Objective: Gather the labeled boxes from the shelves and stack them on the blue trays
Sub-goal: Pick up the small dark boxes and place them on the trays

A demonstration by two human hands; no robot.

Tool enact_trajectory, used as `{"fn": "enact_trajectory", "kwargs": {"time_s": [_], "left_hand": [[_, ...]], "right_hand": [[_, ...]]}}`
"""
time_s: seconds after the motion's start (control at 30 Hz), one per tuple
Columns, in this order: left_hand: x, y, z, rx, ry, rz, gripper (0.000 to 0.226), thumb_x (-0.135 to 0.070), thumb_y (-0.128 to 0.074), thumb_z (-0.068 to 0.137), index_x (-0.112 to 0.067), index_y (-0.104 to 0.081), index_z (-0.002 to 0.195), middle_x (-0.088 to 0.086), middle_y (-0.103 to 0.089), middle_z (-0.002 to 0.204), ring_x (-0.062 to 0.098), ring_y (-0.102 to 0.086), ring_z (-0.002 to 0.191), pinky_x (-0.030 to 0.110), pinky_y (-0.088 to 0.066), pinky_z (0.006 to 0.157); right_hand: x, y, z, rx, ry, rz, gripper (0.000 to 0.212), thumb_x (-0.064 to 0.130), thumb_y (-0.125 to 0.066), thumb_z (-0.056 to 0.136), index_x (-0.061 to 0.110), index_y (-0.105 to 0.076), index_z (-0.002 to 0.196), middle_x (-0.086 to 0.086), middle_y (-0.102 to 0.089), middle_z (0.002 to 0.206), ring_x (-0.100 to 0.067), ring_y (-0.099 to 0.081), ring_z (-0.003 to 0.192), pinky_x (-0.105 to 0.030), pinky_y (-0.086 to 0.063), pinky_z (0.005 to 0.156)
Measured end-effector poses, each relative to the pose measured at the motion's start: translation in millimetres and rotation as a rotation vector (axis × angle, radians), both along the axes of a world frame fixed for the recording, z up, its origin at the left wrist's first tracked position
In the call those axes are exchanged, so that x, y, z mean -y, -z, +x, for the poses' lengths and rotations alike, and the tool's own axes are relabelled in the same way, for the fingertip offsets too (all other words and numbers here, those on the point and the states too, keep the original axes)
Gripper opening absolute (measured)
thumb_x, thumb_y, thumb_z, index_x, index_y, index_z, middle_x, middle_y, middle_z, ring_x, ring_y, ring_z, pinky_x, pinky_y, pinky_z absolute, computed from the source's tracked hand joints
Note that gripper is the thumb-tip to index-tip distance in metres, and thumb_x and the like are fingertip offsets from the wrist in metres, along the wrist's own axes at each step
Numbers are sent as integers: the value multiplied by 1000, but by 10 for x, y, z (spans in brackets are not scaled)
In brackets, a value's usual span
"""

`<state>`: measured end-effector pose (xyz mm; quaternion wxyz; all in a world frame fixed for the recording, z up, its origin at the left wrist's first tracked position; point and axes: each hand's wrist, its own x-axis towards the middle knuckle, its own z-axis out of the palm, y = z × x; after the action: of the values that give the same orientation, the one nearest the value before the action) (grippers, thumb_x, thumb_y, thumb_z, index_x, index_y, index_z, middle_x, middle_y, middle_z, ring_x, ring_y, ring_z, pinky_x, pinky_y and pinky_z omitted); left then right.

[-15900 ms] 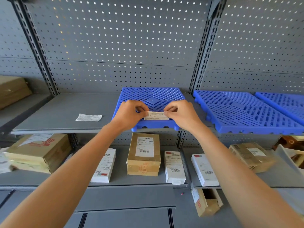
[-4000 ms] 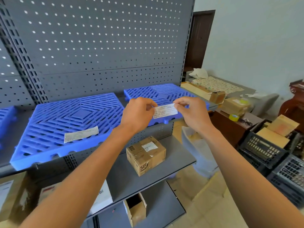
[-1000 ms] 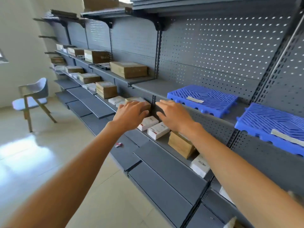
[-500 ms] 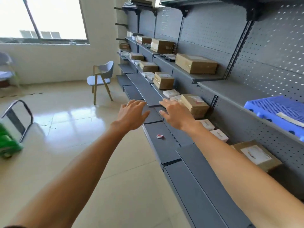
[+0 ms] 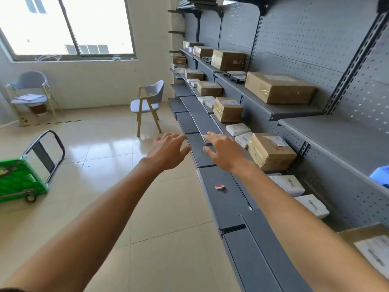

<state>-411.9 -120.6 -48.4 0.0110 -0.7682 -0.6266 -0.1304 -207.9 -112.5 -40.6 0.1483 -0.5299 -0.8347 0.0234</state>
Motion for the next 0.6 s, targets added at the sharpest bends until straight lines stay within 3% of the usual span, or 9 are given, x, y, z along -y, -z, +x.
{"fn": "enact_trajectory", "kwargs": {"time_s": [0.33,0.6], "left_hand": [[-921,-126,408,12,13,50,52,-52,-45,101,-23,-48,145,1,-55,146,26,-45,138,53,-37,107],[-1619,49,213,25,16,40,54,-52,-44,102,-22,-46,147,1,-54,147,25,-44,139,53,-36,109]], "right_hand": [[-922,-124,457,4,34,34,47,32,-49,103,19,-45,149,-6,-41,157,-27,-40,142,-42,-32,114],[-1640,18,314,62,61,26,48,36,-49,103,21,-45,148,-6,-43,155,-27,-41,141,-44,-34,113]]}}
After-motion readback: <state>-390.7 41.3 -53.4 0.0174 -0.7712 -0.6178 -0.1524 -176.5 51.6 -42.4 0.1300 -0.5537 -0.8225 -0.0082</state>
